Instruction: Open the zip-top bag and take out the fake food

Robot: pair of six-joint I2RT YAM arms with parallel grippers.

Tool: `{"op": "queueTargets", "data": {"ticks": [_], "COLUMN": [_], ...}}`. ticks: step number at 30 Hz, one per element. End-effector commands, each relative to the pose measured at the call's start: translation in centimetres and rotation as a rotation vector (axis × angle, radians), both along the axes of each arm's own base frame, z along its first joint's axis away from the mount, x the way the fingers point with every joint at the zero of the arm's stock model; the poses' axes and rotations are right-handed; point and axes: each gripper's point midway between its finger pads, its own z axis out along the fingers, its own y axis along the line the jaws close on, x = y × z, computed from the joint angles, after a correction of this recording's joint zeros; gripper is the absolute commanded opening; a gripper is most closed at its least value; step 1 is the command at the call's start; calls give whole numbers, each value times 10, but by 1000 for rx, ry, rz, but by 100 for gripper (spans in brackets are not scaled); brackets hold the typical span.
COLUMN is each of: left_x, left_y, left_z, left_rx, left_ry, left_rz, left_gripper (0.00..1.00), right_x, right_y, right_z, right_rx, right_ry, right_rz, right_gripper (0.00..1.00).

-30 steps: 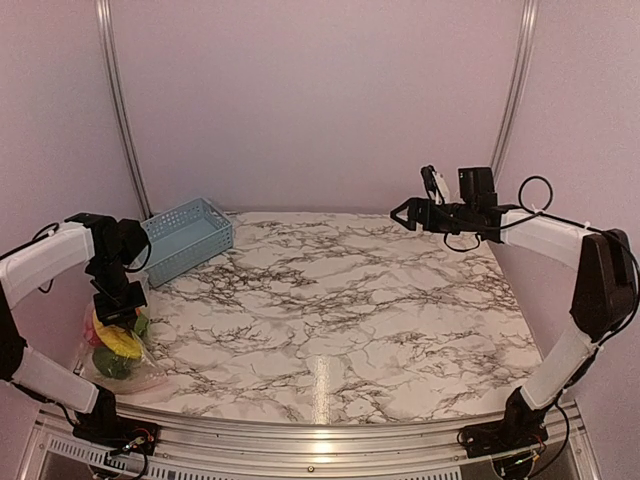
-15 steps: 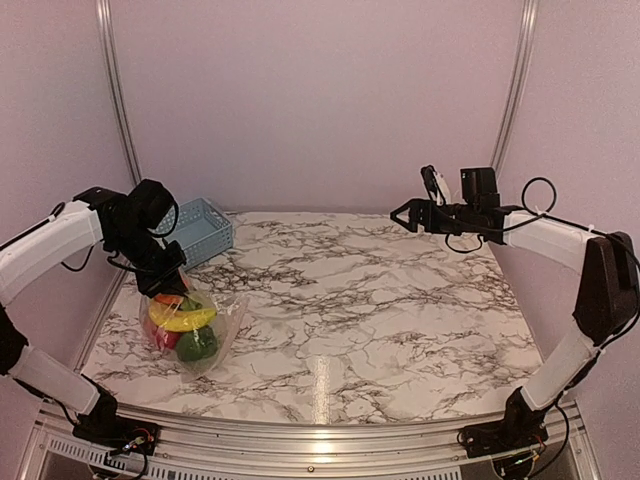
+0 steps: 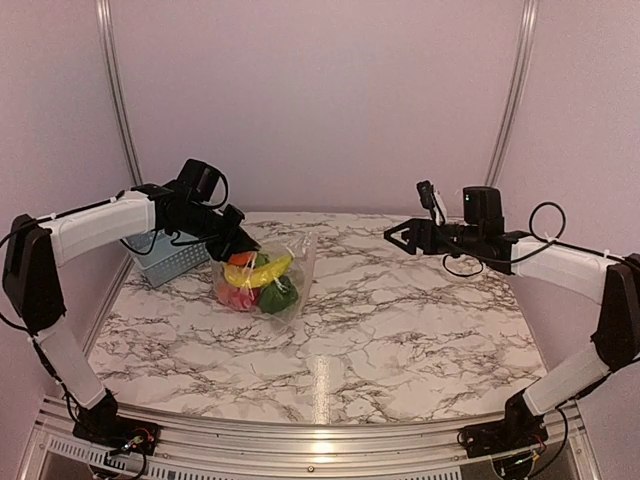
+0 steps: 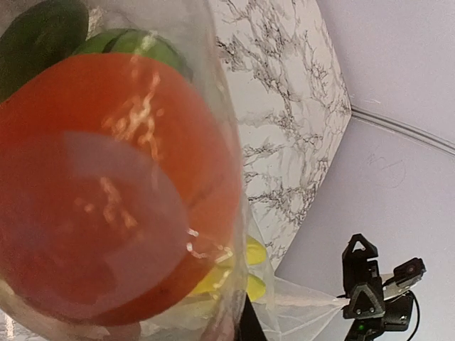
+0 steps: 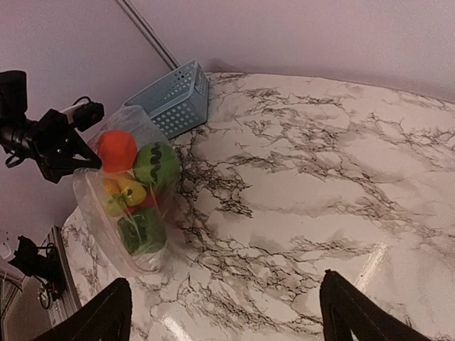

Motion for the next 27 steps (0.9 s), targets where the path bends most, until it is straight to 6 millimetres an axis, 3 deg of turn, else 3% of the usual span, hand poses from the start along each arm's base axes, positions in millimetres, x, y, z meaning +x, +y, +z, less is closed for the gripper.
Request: {"op": "queueTargets", "data": {"ticks": [1, 6, 14, 23, 27], "left_x": [31, 32, 31, 33, 35], "left_y": [-33, -40, -48, -50, -52], "left_z": [38, 35, 40, 48, 53], "left_rx": [-209, -249, -307, -335, -382], "left_ry": [-82, -70, -74, -92, -98], "left_rz": [21, 0, -36, -41, -31], "left_gripper": [0, 0, 0, 0, 0], "right_x": [-36, -63, -66, -55, -57], "right_y": [45, 92, 132, 147, 155], "right_z": [5, -13, -32, -61, -68], "right_rx": [101, 121, 154, 114, 132], "right_ry": [-30, -63, -155, -150, -135], "right_rz": [82, 179, 278, 313, 358], "right_gripper": [86, 80, 64, 60, 42]}}
